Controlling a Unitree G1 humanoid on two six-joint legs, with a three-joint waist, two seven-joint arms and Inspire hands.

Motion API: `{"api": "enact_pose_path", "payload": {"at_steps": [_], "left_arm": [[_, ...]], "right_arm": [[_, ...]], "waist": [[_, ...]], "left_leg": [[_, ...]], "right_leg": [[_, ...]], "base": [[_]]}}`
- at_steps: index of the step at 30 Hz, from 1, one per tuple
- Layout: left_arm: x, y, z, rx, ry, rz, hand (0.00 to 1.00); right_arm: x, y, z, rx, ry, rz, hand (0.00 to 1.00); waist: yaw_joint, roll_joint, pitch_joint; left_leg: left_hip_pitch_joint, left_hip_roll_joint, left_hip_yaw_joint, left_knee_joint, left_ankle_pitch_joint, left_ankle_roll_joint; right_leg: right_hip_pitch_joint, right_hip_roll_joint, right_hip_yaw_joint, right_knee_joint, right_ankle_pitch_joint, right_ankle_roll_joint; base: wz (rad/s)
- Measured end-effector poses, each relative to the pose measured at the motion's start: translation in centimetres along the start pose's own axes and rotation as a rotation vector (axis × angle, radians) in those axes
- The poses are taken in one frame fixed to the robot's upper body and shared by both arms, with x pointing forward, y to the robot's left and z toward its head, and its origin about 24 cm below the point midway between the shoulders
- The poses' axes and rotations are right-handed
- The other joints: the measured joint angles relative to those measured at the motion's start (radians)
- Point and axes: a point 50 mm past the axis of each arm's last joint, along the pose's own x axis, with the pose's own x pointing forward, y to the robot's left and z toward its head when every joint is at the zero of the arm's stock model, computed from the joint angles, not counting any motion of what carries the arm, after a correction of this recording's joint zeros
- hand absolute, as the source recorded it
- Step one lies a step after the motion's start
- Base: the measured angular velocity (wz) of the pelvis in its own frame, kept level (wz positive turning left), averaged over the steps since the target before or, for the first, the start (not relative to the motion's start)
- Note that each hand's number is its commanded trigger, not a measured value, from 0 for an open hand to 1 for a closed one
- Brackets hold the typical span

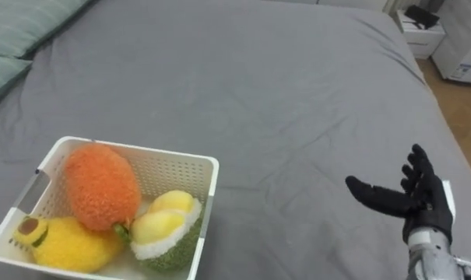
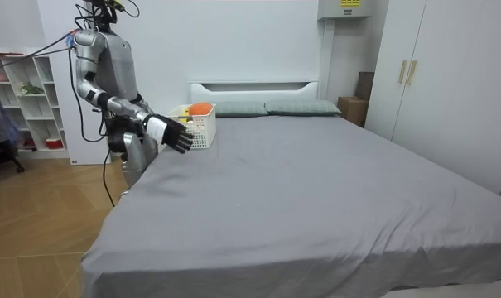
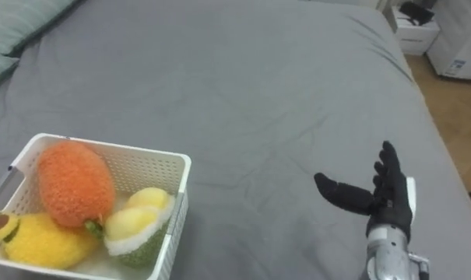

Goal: Collect toys from the bed

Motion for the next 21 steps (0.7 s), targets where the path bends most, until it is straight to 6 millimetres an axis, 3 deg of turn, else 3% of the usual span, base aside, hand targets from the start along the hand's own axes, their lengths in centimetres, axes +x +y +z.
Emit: {"api": "enact_pose_path", "payload": {"at_steps": [6, 11, 17, 21], "left_arm": [[-0.2, 0.1, -0.8, -0.001, -0.001, -0.001, 0.00], [-0.4, 0.2, -1.8, -0.002, 0.013, 0.000, 0.00], [-0.5, 0.4, -3.0, -0.013, 0.062, -0.001, 0.00], [-0.6, 0.6, -3.9, -0.017, 0.108, 0.000, 0.00]], "right_arm": [[-0.9, -2.9, -6.1, 0.105, 0.259, -0.152, 0.00], [-4.2, -5.7, -12.9, 0.071, 0.562, -0.248, 0.00], [-7.3, -8.1, -16.0, -0.026, 0.704, -0.205, 0.00], [-8.0, -9.1, -16.5, -0.079, 0.756, -0.163, 0.00]], "waist": [[-0.008, -0.002, -0.0003], [-0.018, -0.009, -0.0008], [-0.032, -0.019, -0.0091], [-0.021, -0.019, -0.0098]], "left_leg": [[0.010, 0.002, 0.002, 0.000, -0.003, -0.001], [0.006, 0.002, -0.006, 0.003, -0.013, -0.002], [0.016, 0.002, -0.027, 0.019, -0.026, -0.003], [0.025, 0.001, -0.034, 0.019, -0.032, -0.005]], "right_leg": [[0.007, 0.002, -0.003, 0.000, 0.000, 0.000], [0.007, 0.003, -0.004, 0.002, -0.001, -0.001], [0.033, 0.004, -0.021, 0.000, -0.002, -0.002], [0.044, 0.005, -0.028, 0.000, -0.002, -0.002]], "base": [[0.00], [0.00], [0.08], [0.06]]}}
